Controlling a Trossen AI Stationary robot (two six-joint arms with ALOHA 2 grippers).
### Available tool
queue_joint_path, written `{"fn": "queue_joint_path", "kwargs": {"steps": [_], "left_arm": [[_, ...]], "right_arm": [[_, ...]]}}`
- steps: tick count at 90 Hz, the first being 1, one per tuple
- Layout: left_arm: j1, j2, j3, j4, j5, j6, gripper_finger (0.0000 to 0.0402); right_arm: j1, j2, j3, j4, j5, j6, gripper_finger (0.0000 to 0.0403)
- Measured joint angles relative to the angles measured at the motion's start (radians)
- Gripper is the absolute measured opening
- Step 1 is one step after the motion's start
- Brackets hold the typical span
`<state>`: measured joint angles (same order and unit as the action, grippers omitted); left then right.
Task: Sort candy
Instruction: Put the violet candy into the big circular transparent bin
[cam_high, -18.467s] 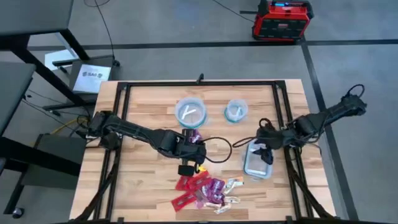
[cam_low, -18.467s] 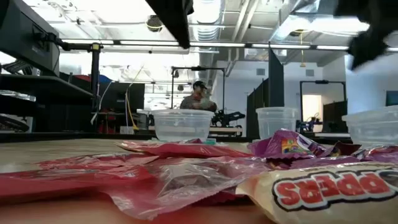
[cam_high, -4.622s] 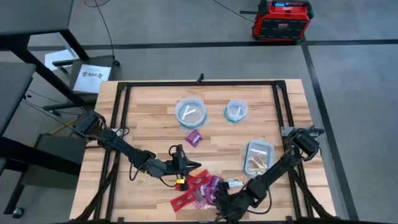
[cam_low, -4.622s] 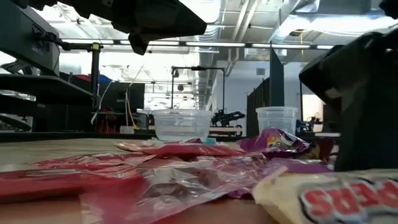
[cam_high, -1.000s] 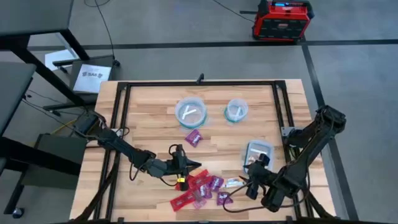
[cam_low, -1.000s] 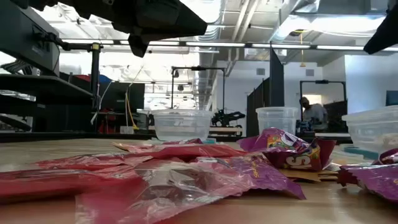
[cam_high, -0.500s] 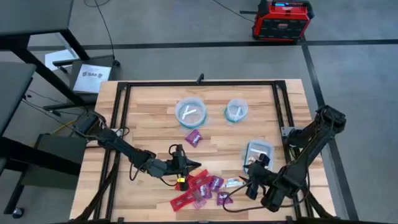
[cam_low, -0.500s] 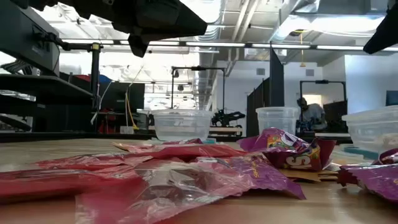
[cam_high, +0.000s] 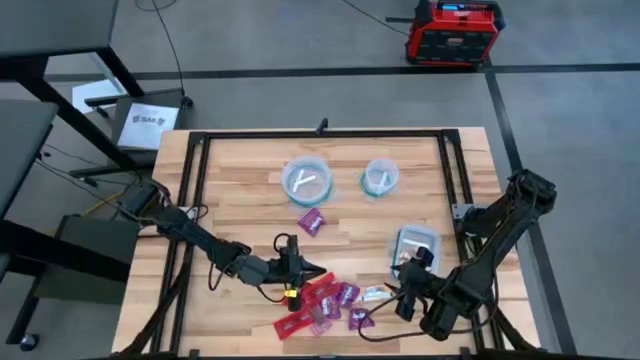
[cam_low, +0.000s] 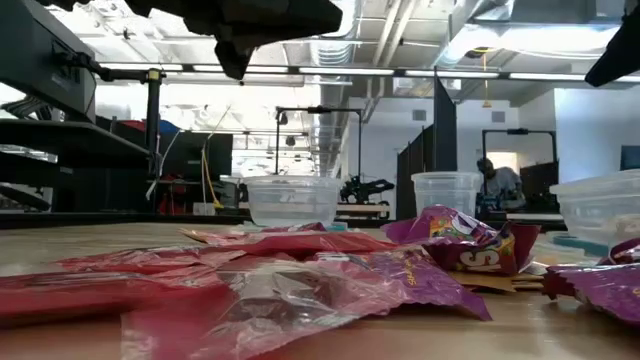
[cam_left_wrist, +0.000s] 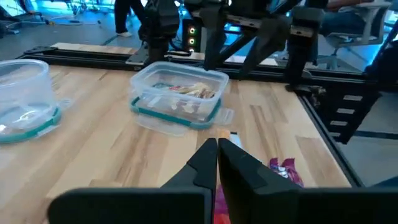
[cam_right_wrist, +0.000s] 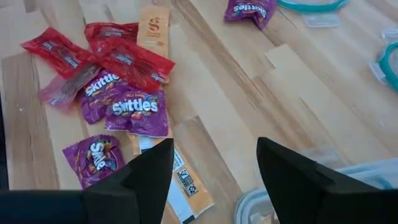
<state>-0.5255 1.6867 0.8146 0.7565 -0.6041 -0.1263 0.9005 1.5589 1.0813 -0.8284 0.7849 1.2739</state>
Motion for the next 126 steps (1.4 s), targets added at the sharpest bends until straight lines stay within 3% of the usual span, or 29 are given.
{"fn": "queue_joint_path", "kwargs": {"steps": [44,62,74,85,99,111,126], "left_arm": [[0.029,0.0,0.002,0.042,0.0,0.043,0.0],[0.047,0.0,0.002,0.062,0.0,0.059,0.0],[0.085,0.0,0.002,0.036,0.004,0.027,0.0],[0.131,0.0,0.002,0.018,0.11,-0.011,0.0],[0.229,0.0,0.002,-0.041,0.147,-0.126,0.0],[0.306,0.0,0.002,-0.078,0.282,-0.144,0.0],[0.354,0.0,0.003,-0.099,0.384,-0.109,0.0]], "right_arm": [[-0.027,0.0,0.0,-0.002,-0.006,-0.08,0.0214],[-0.062,0.0,0.0,-0.003,-0.082,-0.156,0.0214],[-0.058,0.0,0.0,-0.016,-0.079,-0.156,0.0214],[-0.037,-0.001,-0.001,-0.066,-0.029,-0.109,0.0214],[-0.025,0.0,-0.053,-0.059,-0.009,-0.015,0.0214],[-0.023,0.0,-0.122,0.001,-0.007,0.067,0.0214],[-0.026,0.0,-0.191,0.208,-0.001,0.044,0.0214]]}}
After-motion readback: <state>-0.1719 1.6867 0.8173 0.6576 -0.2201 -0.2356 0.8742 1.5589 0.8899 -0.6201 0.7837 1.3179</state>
